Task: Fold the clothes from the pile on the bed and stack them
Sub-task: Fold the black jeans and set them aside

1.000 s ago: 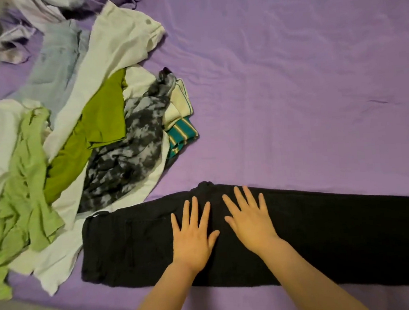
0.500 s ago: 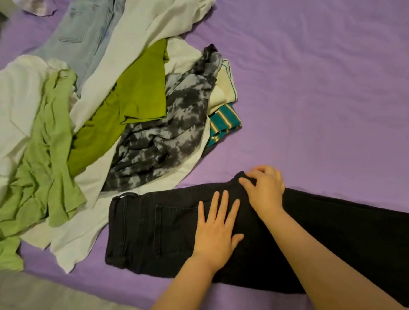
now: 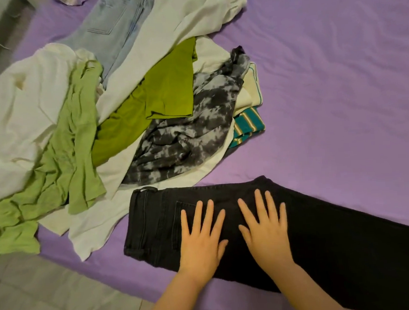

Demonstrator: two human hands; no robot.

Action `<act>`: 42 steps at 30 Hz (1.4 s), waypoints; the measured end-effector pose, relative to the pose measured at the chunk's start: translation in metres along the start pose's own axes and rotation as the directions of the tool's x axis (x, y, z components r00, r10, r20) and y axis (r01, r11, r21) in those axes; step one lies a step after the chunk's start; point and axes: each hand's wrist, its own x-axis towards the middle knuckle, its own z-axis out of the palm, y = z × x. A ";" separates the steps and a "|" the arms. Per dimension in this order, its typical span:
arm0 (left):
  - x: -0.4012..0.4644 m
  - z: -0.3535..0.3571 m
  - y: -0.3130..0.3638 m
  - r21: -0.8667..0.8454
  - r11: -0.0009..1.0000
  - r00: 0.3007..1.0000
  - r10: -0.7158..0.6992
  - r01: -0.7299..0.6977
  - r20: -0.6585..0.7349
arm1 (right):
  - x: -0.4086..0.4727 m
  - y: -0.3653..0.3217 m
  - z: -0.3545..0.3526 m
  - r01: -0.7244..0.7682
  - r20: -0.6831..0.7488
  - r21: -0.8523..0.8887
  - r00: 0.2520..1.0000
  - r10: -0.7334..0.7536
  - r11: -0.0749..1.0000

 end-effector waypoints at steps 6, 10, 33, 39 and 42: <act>-0.002 0.002 -0.038 -0.043 0.998 0.999 -0.038 0.039 0.037 | 0.015 0.000 0.026 -0.012 0.295 -0.136 0.954 0.052 0.991; 0.017 0.001 -0.068 -0.010 0.997 0.983 0.077 -0.077 0.165 | 0.023 -0.003 0.021 -0.015 0.387 -0.192 0.918 0.090 0.981; -0.022 -0.026 -0.154 -0.785 -0.119 0.710 -0.362 0.608 0.604 | 0.018 -0.123 0.019 0.151 0.487 -0.104 0.869 -0.082 0.983; -0.027 -0.063 -0.136 -0.766 -0.413 0.799 -0.134 0.492 0.586 | 0.025 -0.121 -0.019 -0.039 0.434 0.290 0.896 -0.095 0.956; -0.028 -0.087 -0.114 -0.783 -0.466 0.870 -0.055 0.411 0.490 | 0.025 -0.119 -0.056 -0.253 0.313 0.703 0.949 0.029 0.665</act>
